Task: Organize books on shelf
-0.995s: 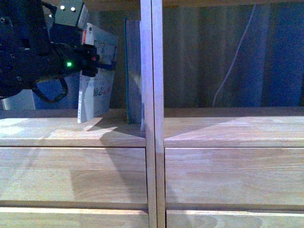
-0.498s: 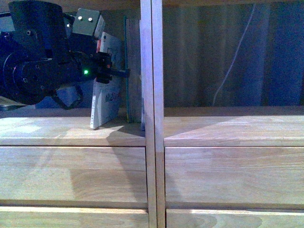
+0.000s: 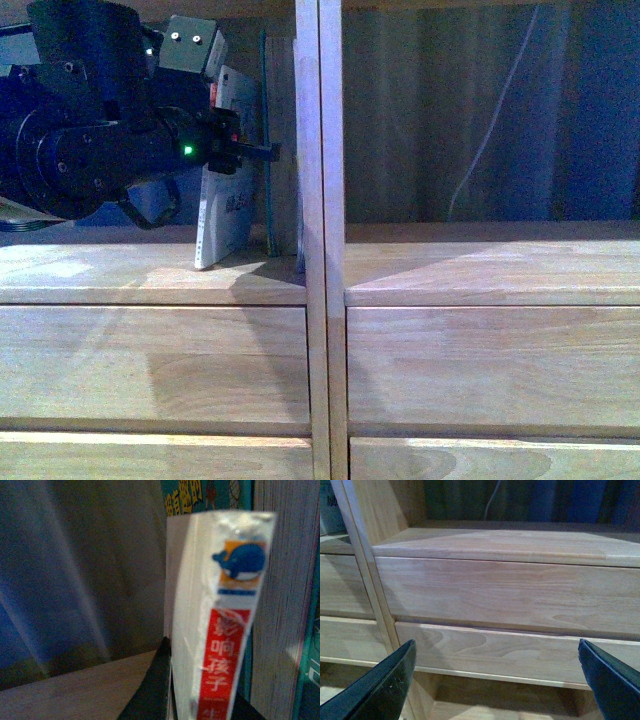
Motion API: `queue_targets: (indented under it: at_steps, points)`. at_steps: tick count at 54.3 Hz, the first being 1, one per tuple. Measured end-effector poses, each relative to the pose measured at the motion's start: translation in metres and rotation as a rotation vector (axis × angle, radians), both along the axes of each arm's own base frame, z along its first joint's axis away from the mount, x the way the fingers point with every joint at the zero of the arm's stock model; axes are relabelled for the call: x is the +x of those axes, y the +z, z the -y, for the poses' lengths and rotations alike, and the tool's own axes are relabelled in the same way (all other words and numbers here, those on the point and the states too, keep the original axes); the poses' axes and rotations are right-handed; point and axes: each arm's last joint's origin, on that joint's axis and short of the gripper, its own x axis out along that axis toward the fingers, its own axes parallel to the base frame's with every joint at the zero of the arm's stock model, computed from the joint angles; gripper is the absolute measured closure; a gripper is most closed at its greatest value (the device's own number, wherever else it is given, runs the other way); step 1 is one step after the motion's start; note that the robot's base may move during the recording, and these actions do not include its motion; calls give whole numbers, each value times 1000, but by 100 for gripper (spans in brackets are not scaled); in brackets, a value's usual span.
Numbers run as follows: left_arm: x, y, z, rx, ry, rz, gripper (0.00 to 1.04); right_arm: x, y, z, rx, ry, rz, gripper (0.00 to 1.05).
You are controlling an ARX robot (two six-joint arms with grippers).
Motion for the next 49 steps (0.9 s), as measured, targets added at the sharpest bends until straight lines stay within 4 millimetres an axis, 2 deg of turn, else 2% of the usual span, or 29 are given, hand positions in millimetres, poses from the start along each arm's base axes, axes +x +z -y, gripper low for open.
queue_targets:
  at_steps: [9,22,23,26,38,40,49]
  points:
    - [0,-1,0,1,6,-14,98,0,0,0,0,0,0,7]
    - [1,-5,0,6,1,-47,60,0,0,0,0,0,0,7]
    - [0,-4,-2,2,3,-48,54,0,0,0,0,0,0,7]
    - [-1,-3,-4,-5,3,-55,44,0,0,0,0,0,0,7]
    - [-16,3,-18,-62,-11,-146,9,0,0,0,0,0,0,7]
    - [-20,4,-20,-74,-14,-165,6,0,0,0,0,0,0,7]
    - [-46,17,-24,-144,-67,-235,7,0,0,0,0,0,0,7]
